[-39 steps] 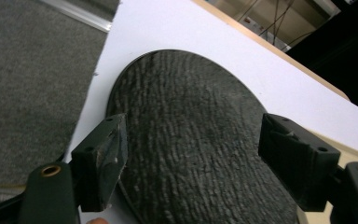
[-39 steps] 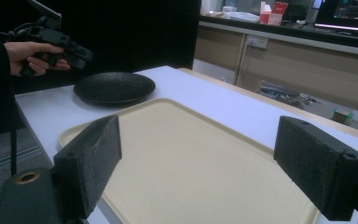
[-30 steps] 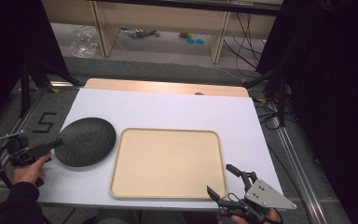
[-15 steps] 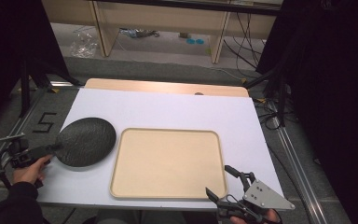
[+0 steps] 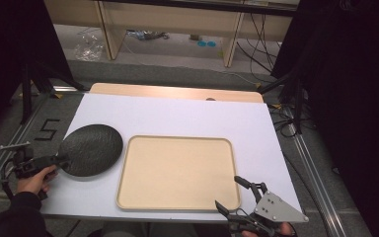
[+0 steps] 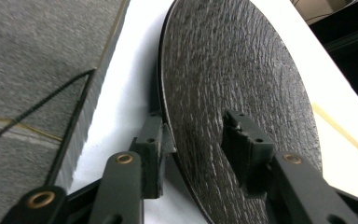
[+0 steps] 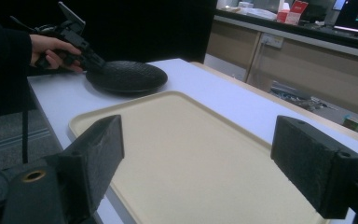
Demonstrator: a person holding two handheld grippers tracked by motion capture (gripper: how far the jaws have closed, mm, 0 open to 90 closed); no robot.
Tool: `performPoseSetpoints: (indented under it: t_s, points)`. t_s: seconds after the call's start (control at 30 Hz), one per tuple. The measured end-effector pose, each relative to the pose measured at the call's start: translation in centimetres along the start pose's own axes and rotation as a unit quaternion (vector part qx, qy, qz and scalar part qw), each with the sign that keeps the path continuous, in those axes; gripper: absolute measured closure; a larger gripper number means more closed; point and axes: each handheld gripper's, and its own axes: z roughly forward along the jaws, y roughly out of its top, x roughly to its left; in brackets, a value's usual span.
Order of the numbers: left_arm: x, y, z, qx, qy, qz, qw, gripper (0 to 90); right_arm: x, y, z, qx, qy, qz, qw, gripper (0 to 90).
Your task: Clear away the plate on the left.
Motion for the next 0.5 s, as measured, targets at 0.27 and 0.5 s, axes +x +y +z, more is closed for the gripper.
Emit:
performPoseSetpoints:
  t_s: [0.27,0.5]
  points:
    - [0.34,-0.19,0.19,0.007,-0.008,-0.017,0.9998,65.1,0.24,0.03,0.09,0.01,0.008,-0.013,0.9998,18.2]
    - [0.77,-0.25,0.19,0.007,-0.022,-0.047,0.9986,72.6,0.41,0.13,0.4,0.008,0.019,-0.026,0.9995,18.6]
